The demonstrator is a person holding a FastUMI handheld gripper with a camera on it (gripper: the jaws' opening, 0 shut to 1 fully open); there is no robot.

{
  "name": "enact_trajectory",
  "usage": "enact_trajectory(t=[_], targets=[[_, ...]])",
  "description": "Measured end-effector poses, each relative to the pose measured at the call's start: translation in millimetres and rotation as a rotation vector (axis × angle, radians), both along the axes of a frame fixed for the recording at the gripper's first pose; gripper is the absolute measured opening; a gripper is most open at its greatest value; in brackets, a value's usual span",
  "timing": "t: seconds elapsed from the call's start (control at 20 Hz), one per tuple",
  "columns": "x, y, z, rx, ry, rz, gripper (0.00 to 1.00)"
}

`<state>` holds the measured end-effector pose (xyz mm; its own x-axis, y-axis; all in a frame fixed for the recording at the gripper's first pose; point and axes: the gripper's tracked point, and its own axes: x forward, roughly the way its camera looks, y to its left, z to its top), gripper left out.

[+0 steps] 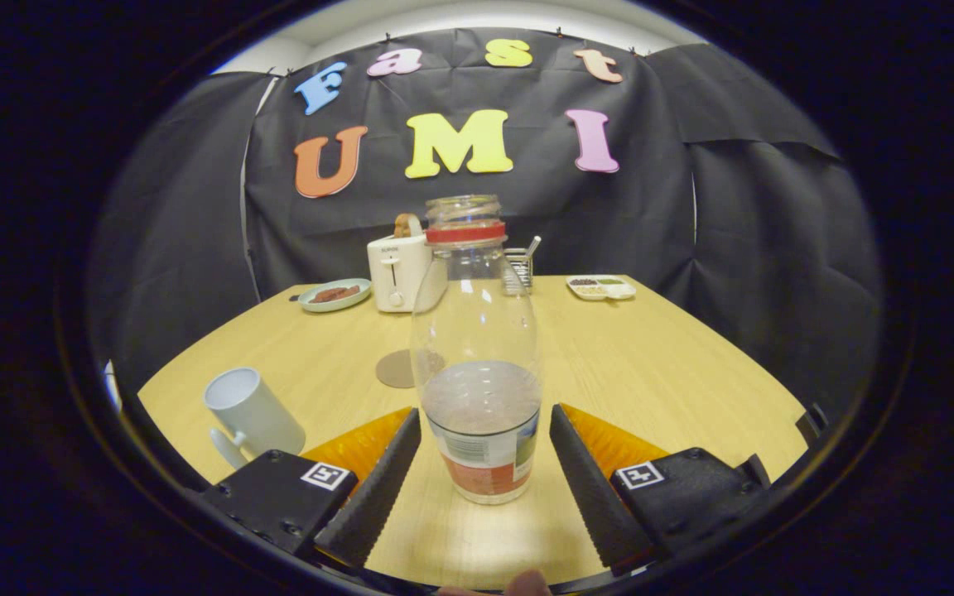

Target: Take the bottle from table, then pour the juice into the cup, finally place the bottle on the coaster

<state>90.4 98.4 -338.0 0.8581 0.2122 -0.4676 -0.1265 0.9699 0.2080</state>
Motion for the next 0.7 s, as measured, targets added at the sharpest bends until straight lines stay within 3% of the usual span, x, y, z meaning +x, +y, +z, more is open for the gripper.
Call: enact_trajectory(t=[0.2,0.4,0.7], targets=[[7.8,4.5,-2.8,0.002,-0.004,-0.016,0.99],[9.7,4.3,-2.3,-0.003,-0.003,-0.038,0.84],[8.2,21.2,14.1,-0.098,-0.039,0.008,0.78]])
